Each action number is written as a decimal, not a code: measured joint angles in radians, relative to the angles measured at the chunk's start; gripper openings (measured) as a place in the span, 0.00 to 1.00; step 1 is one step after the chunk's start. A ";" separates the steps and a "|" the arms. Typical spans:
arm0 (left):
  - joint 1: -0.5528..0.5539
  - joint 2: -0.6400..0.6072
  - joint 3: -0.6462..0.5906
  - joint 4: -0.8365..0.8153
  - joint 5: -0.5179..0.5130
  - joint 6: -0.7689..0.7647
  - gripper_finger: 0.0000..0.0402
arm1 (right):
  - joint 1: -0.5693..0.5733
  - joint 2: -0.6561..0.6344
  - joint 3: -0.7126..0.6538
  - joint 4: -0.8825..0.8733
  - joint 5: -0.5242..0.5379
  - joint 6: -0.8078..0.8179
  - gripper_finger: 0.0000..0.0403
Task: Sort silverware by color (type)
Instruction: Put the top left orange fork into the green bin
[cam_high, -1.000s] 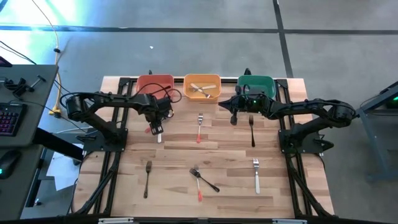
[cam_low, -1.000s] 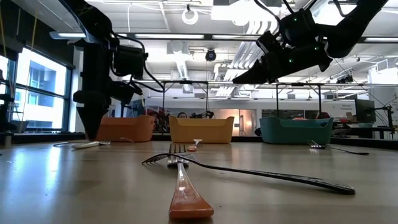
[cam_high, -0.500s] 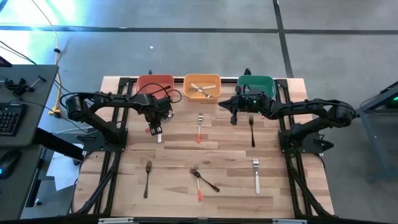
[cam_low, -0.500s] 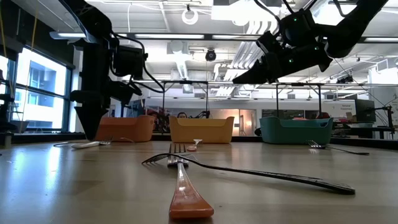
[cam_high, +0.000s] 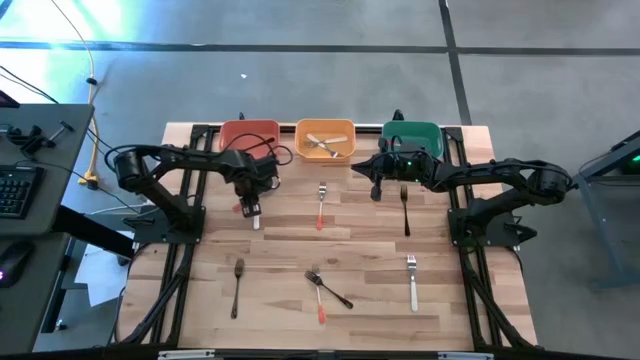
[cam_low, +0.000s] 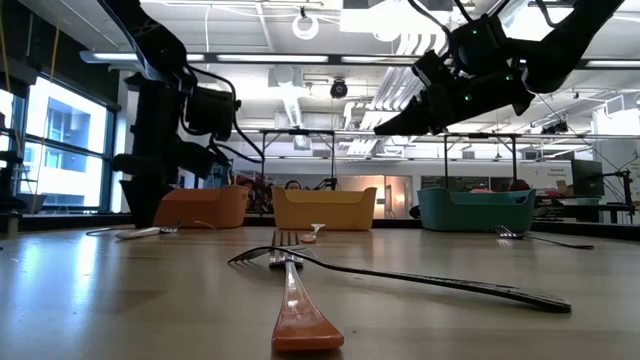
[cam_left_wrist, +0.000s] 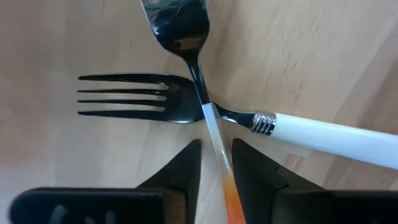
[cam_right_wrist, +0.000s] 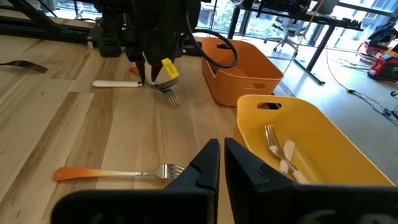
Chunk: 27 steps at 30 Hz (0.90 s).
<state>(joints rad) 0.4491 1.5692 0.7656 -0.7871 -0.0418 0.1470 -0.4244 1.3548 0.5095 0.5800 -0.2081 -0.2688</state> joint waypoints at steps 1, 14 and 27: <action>0.001 -0.009 -0.002 -0.009 -0.018 0.010 0.16 | 0.000 0.000 0.000 0.000 0.000 0.000 0.02; 0.042 -0.175 -0.002 -0.059 -0.083 0.023 0.00 | 0.000 0.000 0.000 -0.011 0.000 -0.001 0.02; 0.020 -0.130 -0.001 -0.080 -0.064 0.050 0.18 | 0.000 0.000 0.000 -0.011 0.000 -0.001 0.02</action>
<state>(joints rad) 0.4686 1.4388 0.7650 -0.8668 -0.1061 0.1967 -0.4244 1.3548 0.5095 0.5690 -0.2081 -0.2703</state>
